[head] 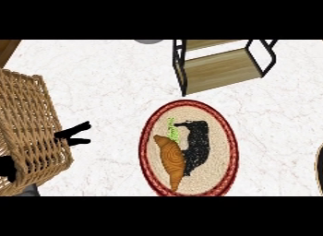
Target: Pick the squash from the placemat and place it in the tiered shelf
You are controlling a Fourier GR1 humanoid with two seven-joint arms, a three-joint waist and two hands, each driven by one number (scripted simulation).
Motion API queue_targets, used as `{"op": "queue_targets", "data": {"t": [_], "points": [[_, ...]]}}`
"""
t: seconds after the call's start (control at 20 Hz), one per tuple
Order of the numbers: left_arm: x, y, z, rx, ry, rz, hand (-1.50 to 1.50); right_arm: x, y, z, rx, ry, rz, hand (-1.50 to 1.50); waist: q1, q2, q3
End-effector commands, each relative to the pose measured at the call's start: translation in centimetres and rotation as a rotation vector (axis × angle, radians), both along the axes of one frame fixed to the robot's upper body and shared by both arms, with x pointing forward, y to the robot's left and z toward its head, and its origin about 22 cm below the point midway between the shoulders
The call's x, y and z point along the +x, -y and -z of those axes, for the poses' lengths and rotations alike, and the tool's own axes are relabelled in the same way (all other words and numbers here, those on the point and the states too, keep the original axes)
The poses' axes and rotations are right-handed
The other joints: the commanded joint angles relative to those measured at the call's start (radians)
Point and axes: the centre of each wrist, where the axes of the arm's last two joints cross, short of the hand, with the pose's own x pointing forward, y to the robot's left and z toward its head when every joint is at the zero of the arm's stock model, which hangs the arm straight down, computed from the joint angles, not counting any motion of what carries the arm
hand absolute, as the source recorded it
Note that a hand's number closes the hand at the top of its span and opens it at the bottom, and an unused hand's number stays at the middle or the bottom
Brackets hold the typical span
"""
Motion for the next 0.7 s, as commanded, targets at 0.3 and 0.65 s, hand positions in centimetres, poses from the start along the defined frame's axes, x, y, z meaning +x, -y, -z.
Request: {"op": "queue_targets", "data": {"t": [0.3,0.65], "points": [[-0.1,0.9,1.7,-0.114,0.125,-0.104,0.00,-7.1,13.0,1.8,-0.038,-0.009,0.062,-1.50,-0.028,-0.001,-0.012],[0.6,1.2,1.8,-0.126,0.119,-0.101,0.00,-9.8,16.1,3.3,-0.114,-0.009,-0.010,-1.50,-0.017,0.000,-0.012]]}}
